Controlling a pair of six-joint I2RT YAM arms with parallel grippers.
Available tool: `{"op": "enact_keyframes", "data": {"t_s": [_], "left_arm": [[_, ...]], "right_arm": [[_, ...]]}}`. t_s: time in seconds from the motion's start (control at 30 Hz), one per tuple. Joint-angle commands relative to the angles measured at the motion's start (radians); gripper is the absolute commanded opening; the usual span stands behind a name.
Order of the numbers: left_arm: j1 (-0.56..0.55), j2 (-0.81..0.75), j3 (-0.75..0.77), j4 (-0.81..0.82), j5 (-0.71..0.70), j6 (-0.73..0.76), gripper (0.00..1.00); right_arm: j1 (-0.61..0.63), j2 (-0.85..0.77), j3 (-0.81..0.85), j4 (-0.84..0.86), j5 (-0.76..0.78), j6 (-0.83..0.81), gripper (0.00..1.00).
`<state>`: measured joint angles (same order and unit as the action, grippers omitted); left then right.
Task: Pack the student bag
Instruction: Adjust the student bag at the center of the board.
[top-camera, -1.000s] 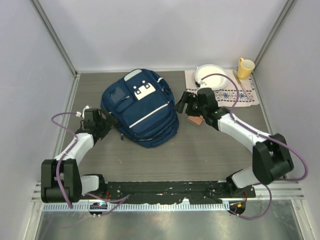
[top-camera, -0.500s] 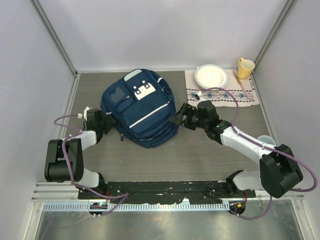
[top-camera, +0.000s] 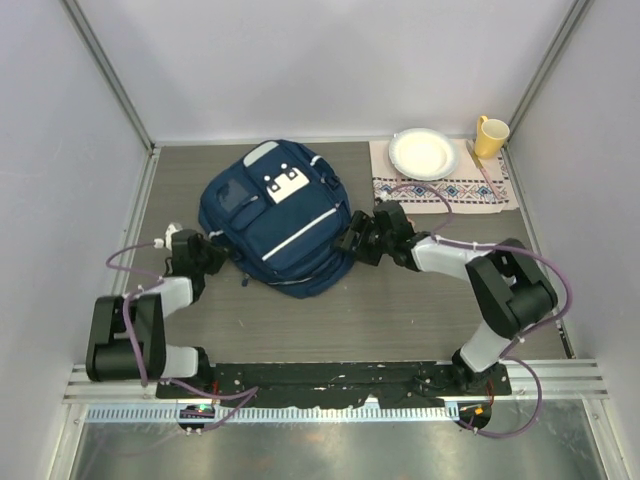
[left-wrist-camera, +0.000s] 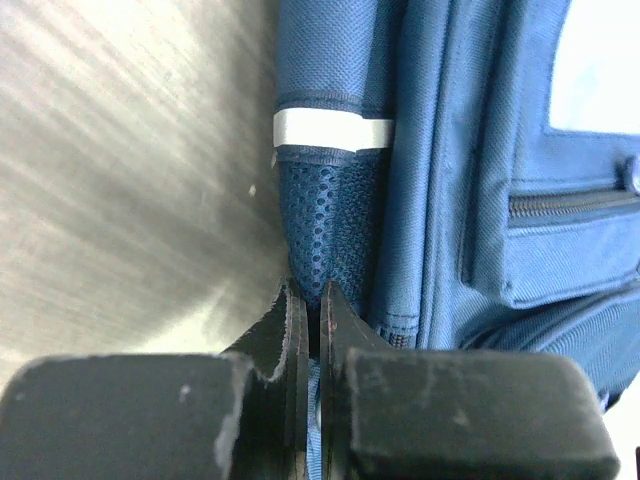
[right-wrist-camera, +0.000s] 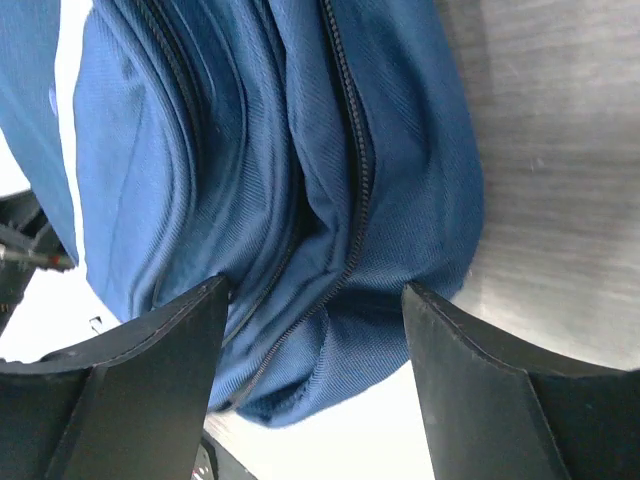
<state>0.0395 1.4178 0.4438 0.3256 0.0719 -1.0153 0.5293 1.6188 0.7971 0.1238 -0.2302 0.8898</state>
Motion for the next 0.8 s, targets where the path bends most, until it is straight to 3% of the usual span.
{"op": "enact_keyframes", "data": {"t_s": [0.0, 0.23, 0.37, 0.5, 0.67, 0.77], "left_arm": [[-0.03, -0.223, -0.115, -0.149, 0.013, -0.043, 0.0], [-0.148, -0.752, -0.215, -0.555, -0.124, -0.149, 0.0], [-0.167, -0.96, -0.258, -0.721, -0.173, -0.222, 0.0], [-0.17, -1.027, -0.266, -0.773, -0.173, -0.256, 0.0], [-0.171, -0.967, -0.205, -0.772, -0.164, -0.229, 0.0], [-0.171, -0.904, -0.151, -0.763, -0.153, -0.195, 0.0]], "right_arm": [[0.003, 0.099, 0.158, 0.071, 0.0, 0.009, 0.75], [0.003, 0.279, 0.403, 0.03, -0.04, -0.023, 0.75], [0.001, 0.349, 0.507, 0.004, -0.067, -0.048, 0.75], [0.003, 0.279, 0.484, -0.05, -0.022, -0.12, 0.75], [0.014, -0.03, 0.288, -0.096, 0.124, -0.241, 0.77], [0.105, -0.166, 0.202, -0.124, 0.181, -0.327, 0.77]]}}
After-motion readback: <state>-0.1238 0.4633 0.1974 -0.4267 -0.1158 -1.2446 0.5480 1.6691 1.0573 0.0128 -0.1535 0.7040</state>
